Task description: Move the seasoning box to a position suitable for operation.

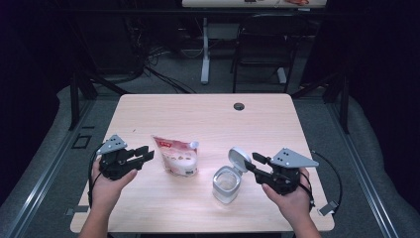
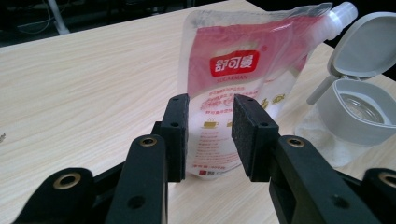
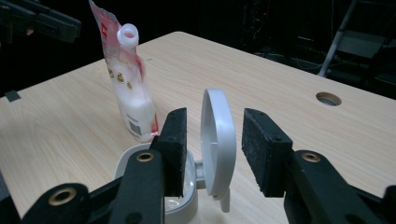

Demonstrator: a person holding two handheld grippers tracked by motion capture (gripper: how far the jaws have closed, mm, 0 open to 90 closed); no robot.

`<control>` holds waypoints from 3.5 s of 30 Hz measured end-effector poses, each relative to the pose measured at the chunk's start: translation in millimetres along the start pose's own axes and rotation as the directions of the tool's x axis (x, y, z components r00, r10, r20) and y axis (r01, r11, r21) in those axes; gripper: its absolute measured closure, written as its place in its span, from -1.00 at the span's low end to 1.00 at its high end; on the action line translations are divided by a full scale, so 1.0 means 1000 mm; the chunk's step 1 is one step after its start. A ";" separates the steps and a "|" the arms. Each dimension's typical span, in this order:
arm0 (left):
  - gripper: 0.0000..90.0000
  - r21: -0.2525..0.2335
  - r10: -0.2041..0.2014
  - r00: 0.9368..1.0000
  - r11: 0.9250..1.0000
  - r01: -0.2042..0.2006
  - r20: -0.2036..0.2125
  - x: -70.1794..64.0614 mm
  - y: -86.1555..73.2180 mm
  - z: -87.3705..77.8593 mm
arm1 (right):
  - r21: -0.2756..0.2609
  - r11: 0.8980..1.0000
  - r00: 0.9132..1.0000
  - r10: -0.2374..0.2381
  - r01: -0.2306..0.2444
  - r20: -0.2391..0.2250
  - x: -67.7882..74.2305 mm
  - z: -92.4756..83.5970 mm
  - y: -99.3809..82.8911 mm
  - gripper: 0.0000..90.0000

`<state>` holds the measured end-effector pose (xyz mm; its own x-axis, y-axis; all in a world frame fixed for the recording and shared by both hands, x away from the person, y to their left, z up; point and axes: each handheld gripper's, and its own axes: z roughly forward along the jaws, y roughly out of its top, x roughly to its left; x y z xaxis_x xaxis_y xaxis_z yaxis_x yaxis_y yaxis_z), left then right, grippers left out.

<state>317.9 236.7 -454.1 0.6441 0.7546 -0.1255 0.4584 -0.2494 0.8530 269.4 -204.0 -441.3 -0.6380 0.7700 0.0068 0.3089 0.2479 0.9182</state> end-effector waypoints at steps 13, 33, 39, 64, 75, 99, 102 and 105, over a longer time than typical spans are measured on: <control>0.47 0.012 0.000 1.000 1.000 0.000 -0.005 0.002 -0.001 0.004 | 0.026 0.998 0.995 -0.053 0.056 -0.083 0.014 0.031 0.041 0.51; 0.46 0.022 0.011 1.000 1.000 -0.011 -0.022 -0.001 -0.002 0.001 | 0.065 0.992 0.975 -0.094 0.109 -0.201 0.040 0.101 0.075 0.55; 0.46 0.021 0.004 1.000 1.000 -0.004 -0.026 0.001 -0.003 0.000 | 0.053 0.991 0.970 -0.107 0.121 -0.219 0.047 0.106 0.081 0.55; 0.43 0.024 -0.006 0.999 1.000 0.007 -0.042 0.007 -0.005 -0.003 | 0.089 0.986 0.958 -0.116 0.143 -0.263 0.065 0.149 0.088 0.54; 0.42 0.025 -0.014 0.999 1.000 0.015 -0.040 0.009 -0.006 -0.003 | 0.131 0.971 0.947 -0.160 0.202 -0.277 0.074 0.159 0.090 0.80; 0.42 0.024 -0.026 0.999 0.999 0.027 -0.037 0.011 -0.008 -0.003 | 0.151 0.961 0.925 -0.170 0.233 -0.341 0.075 0.142 0.087 1.00; 0.42 0.026 -0.024 0.999 0.999 0.025 -0.040 0.010 -0.008 -0.003 | 0.141 0.961 0.918 -0.173 0.236 -0.357 0.075 0.132 0.082 1.00; 0.42 0.030 -0.023 0.999 0.999 0.025 -0.037 0.010 -0.008 -0.002 | 0.134 0.961 0.913 -0.180 0.243 -0.366 0.075 0.121 0.077 1.00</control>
<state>319.2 247.0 -461.7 0.6101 0.7822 -0.1266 0.4921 -0.2488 0.8342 330.4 -55.6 -418.0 -0.8960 0.4438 -0.0142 0.2363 0.5038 0.8309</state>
